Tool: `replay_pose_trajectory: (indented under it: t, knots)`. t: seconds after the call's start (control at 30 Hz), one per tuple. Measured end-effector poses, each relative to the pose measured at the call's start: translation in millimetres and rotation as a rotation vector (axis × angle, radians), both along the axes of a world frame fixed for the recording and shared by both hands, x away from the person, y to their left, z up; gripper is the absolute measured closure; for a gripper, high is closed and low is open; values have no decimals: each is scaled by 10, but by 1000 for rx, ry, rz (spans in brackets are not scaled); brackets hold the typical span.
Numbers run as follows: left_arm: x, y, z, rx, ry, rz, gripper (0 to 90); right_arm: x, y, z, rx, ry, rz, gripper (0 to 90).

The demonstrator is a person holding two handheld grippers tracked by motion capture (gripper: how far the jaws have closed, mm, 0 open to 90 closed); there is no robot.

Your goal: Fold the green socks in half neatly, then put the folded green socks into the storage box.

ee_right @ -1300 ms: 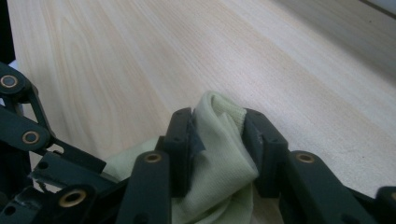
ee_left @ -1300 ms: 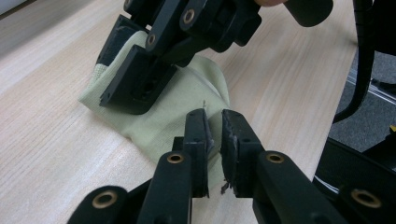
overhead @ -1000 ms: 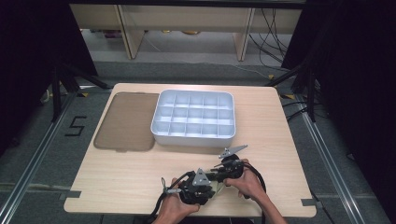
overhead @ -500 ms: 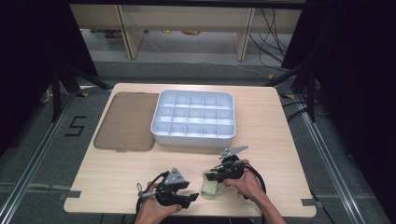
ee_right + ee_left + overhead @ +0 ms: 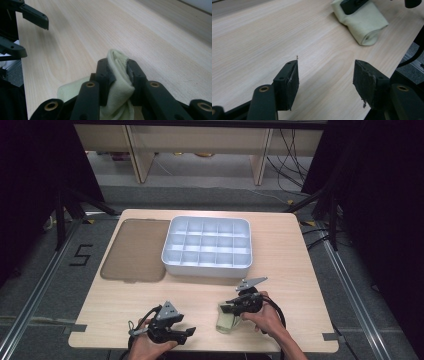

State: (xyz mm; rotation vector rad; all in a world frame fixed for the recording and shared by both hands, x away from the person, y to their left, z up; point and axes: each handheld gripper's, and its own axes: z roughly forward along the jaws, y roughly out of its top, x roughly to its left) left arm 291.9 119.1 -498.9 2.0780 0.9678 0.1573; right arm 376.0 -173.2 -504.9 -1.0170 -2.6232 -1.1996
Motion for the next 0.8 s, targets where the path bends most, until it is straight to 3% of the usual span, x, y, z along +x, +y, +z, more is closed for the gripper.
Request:
replay_pose_trajectory:
  t: [0.03, 0.1, 0.17, 0.23, 0.27, 0.3, 0.4, 0.5, 0.53, 0.57, 0.67, 0.7, 0.73, 0.8]
  knots:
    - [18, 43, 1, 19, -11, 0, 355, -6, -15, 12, 0, -15, 5, 743]
    - [16, 51, -6, 12, -14, 12, 350, -9, -21, 16, 10, -15, 5, 744]
    - [33, 128, -25, 71, -39, 42, 332, -20, -56, 52, 9, -31, -4, 743]
    - [41, 154, -35, 84, -36, 53, 293, -24, -66, 61, 9, -46, -5, 744]
    - [43, 169, -52, 73, -32, 82, 293, -31, -65, 70, 27, -42, -2, 744]
    - [55, 206, -50, 102, -32, 70, 287, -39, -75, 94, 17, -65, -3, 743]
    - [56, 192, -77, 70, -17, 90, 279, -62, -76, 148, 22, -82, 2, 743]
    - [64, 200, -64, 77, -34, 78, 279, -72, -69, 170, 41, -103, -4, 743]
    - [58, 191, -71, 62, -25, 96, 277, -76, -85, 191, 27, -103, 0, 743]
    - [64, 214, -58, 87, -36, 84, 276, -85, -82, 197, 33, -101, -3, 743]
    - [74, 236, -55, 102, -33, 82, 274, -79, -90, 208, 43, -110, -4, 743]
    - [77, 218, -69, 69, -24, 108, 271, -71, -94, 216, 57, -126, -5, 743]
    - [77, 218, -69, 69, -24, 108, 271, -59, -114, 237, 36, -135, -3, 743]
    - [69, 218, -69, 61, -29, 126, 268, -51, -111, 238, 51, -142, -4, 743]
